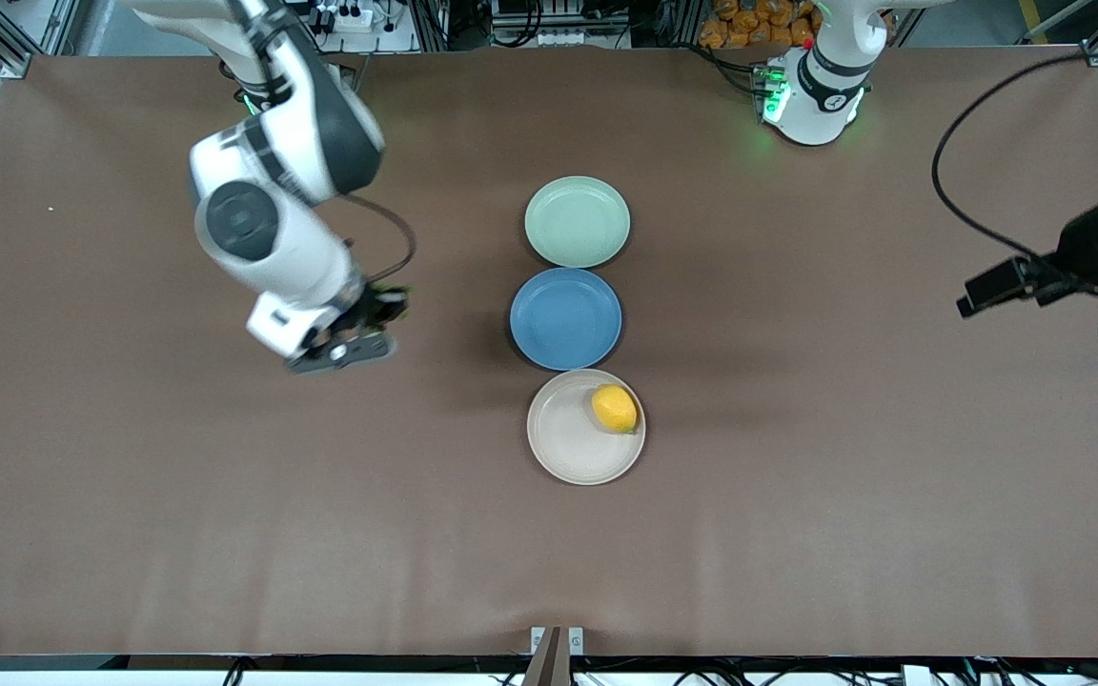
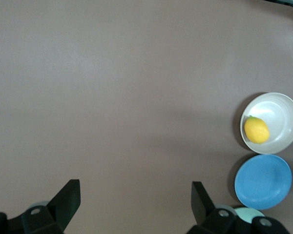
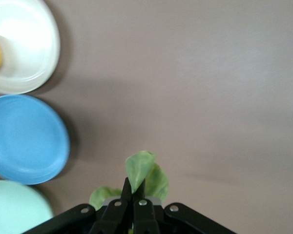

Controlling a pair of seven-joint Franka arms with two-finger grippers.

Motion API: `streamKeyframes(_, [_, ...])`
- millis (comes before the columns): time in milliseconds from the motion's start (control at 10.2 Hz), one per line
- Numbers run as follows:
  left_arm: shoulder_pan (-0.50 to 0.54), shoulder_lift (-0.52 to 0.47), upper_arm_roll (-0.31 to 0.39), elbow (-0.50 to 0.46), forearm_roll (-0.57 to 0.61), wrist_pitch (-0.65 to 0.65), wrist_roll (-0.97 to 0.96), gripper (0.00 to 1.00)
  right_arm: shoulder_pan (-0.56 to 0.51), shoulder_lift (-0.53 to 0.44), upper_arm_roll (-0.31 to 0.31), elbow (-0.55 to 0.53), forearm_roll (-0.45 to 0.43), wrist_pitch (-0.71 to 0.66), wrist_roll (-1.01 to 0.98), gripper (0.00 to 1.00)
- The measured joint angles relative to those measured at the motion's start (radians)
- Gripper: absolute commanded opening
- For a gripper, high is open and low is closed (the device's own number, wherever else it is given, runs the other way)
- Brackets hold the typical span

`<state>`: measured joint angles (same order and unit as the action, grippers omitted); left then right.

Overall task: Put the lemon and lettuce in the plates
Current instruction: 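Carry the lettuce with the right gripper over the pale green plate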

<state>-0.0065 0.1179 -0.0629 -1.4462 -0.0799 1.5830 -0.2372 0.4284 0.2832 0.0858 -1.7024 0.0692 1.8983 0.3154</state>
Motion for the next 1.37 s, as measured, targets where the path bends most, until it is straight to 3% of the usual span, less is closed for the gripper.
streamKeyframes(392, [-0.004,-0.076,-0.077,-0.017,0.0,-0.014,-0.059,1.0,0.079,-0.016,0.16,-0.038,0.002,0.02,0.289,0.0])
streamKeyframes(784, [0.01,-0.08,-0.074,-0.03,0.0,-0.014,-0.059,1.0,0.11,-0.004,0.329,-0.182,-0.069,0.214,0.535,0.0])
streamKeyframes(1373, [0.018,-0.089,-0.065,-0.042,0.001,-0.01,-0.059,1.0,0.259,0.196,0.343,-0.222,-0.34,0.399,0.876,0.0])
